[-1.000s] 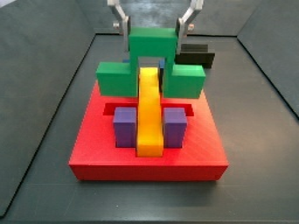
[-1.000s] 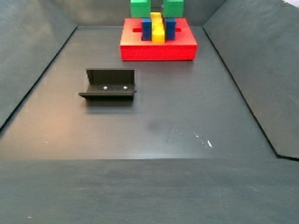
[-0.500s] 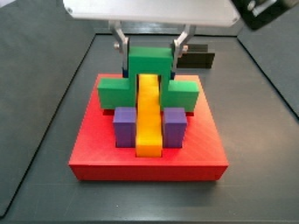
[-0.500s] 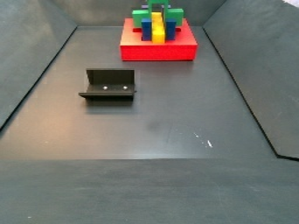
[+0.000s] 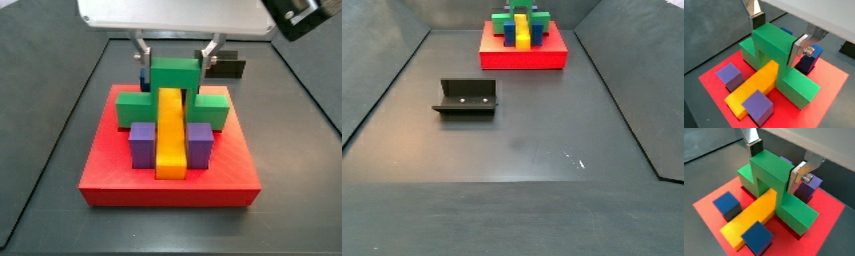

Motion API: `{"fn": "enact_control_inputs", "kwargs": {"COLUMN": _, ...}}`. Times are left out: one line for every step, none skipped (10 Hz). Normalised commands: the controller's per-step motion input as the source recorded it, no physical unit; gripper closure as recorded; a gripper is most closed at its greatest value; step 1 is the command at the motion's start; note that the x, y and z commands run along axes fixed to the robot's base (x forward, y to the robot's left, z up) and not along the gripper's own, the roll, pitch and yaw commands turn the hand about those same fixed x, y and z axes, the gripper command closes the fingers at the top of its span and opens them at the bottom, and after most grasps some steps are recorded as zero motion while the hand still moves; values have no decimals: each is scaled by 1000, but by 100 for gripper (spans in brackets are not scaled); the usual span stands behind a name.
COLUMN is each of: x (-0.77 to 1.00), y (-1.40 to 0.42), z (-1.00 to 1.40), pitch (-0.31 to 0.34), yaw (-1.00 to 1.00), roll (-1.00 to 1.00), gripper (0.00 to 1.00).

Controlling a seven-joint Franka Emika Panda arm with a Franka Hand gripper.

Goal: Pick up the green object. Move up. Move to above the board. Insert the green object.
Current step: Insert the green object.

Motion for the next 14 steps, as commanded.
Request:
{"fn": "enact_control_inputs", "kwargs": {"x": 194, "y": 3, "z": 0, "pitch": 9, "yaw": 0, "roll": 29, "gripper": 100}}
{"fn": "enact_control_inputs", "kwargs": {"x": 109, "y": 0, "z": -6, "pitch": 3, "yaw": 0, "roll": 31, "gripper": 100}}
{"fn": "enact_control_inputs", "kwargs": {"x": 6, "y": 0, "z": -34, "pitch": 0, "yaw": 0, "roll": 13, "gripper": 100}}
{"fn": "enact_control_inputs", "kwargs": {"x": 0, "y": 0, "z": -57, "pitch": 0, "yaw": 0, "roll": 63, "gripper": 100}}
{"fn": "enact_control_inputs", "kwargs": {"x": 0, "y": 14, "z": -60, "pitch": 14, "yaw": 0, "roll": 111, "gripper": 100}}
{"fn": "enact_control_inputs", "kwargs": {"x": 0, "y": 0, "z": -49, "pitch": 13, "yaw": 0, "roll": 89, "gripper": 100}}
{"fn": "enact_control_inputs", "kwargs": {"x": 0, "y": 0, "z": -51, "pitch": 0, "yaw": 0, "roll": 53, "gripper": 100}}
{"fn": "enact_control_inputs", "kwargs": {"x": 0, "y": 0, "z": -77, "pitch": 0, "yaw": 0, "roll": 49, "gripper": 100}}
{"fn": "enact_control_inputs", "kwargs": {"x": 0, "y": 0, "z": -120, "pitch": 0, "yaw": 0, "roll": 49, "gripper": 100}}
{"fn": "enact_control_inputs", "kwargs": {"x": 0, "y": 0, "z": -177, "pitch": 0, "yaw": 0, "roll": 81, "gripper": 100}}
{"fn": "enact_control_inputs", "kwargs": {"x": 23, "y": 0, "z": -169, "pitch": 0, "yaw": 0, "roll": 81, "gripper": 100}}
{"fn": "enact_control_inputs", "kwargs": {"x": 11, "y": 0, "z": -134, "pitch": 0, "yaw": 0, "roll": 64, "gripper": 100}}
{"fn": "enact_control_inputs", "kwargs": {"x": 0, "y": 0, "z": -140, "pitch": 0, "yaw": 0, "roll": 51, "gripper": 100}}
{"fn": "enact_control_inputs", "kwargs": {"x": 137, "y": -86, "z": -126, "pitch": 0, "yaw": 14, "roll": 57, "gripper": 100}}
